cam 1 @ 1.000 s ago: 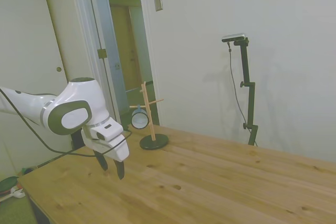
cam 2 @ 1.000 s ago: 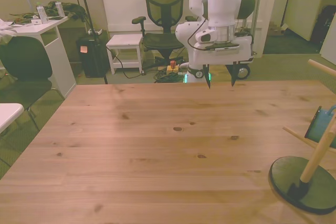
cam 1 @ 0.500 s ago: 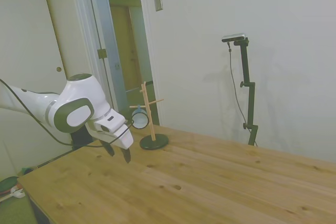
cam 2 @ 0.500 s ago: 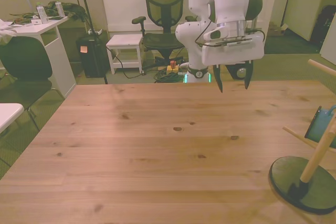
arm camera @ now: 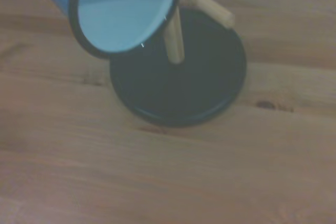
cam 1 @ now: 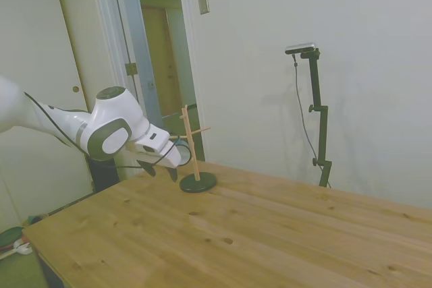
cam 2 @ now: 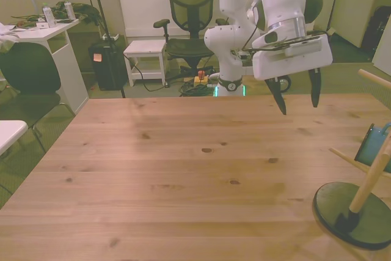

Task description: Unload the mug

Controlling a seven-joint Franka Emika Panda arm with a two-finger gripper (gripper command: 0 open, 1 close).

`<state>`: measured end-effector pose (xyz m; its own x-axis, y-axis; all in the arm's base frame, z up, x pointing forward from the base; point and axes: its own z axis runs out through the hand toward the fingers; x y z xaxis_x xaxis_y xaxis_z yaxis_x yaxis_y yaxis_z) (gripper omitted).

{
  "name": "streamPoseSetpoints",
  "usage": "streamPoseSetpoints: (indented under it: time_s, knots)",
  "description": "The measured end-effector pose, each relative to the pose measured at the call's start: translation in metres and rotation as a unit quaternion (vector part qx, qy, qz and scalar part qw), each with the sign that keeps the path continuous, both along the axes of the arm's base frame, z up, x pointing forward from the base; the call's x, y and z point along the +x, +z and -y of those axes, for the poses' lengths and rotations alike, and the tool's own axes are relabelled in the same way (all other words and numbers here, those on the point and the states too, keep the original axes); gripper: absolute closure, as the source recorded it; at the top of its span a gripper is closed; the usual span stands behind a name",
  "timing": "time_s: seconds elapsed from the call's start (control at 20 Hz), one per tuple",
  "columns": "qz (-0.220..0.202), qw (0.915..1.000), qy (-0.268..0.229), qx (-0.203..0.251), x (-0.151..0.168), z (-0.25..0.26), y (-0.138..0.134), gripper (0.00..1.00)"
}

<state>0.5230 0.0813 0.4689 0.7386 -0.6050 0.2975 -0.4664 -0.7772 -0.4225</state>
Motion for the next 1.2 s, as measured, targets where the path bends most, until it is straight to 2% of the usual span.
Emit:
streamPoseSetpoints:
  time_s: [0.25,0.6,0.85,1.2]
  knots:
    - [0.024,0.9993,0.027,-0.003,0.025,-0.021,0.000,0.00]
    - [0.037,0.9986,0.037,-0.002,0.031,-0.028,0.005,0.00]
    - [0.028,0.9987,0.043,-0.006,0.035,-0.034,-0.011,0.00]
    - [0.057,0.9962,0.067,-0.003,0.043,-0.048,-0.020,0.00]
